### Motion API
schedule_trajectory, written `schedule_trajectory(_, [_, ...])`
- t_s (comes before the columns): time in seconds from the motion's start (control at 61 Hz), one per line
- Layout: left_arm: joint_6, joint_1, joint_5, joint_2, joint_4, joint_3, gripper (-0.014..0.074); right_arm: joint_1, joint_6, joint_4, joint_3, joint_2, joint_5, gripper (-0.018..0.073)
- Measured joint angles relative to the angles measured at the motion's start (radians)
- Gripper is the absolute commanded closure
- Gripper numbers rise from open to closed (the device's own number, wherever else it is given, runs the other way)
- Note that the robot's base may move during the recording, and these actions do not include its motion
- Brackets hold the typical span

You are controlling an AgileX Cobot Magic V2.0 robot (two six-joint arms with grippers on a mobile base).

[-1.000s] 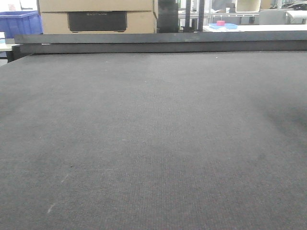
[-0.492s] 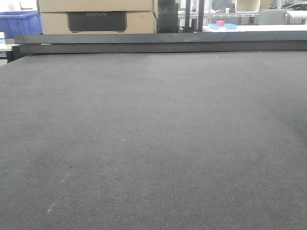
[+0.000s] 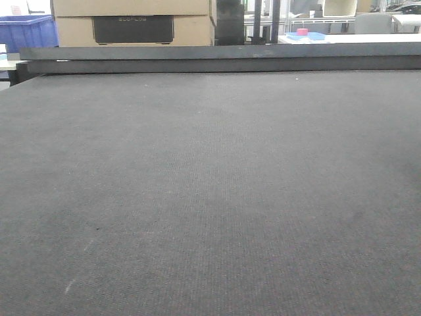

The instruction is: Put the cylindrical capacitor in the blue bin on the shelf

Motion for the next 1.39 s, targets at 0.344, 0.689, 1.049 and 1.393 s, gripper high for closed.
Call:
schedule_trajectory(0.344, [-0.001,0.0,-0.002,0.0,0.0,0.0,0.0707,0.0,0.0,0.0,0.0,0.0,0.006,0.0721])
schedule_trajectory(0.689, [-0.001,0.0,-0.002,0.0,0.001,0.0,0.0707,0.0,0.0,0.0,0.0,0.0,0.006,0.0721])
schedule_trajectory(1.049, [-0.001,0.0,-0.002,0.0,0.006,0.0,0.0707,0.002,0.0,-0.001,0.0,0.0,0.006,0.0721])
schedule_trajectory(1.393, [-0.001,0.0,-0.004,-0.009,0.006,0.0,0.0707,0.002,0.0,-0.001,0.0,0.0,0.006,0.0721])
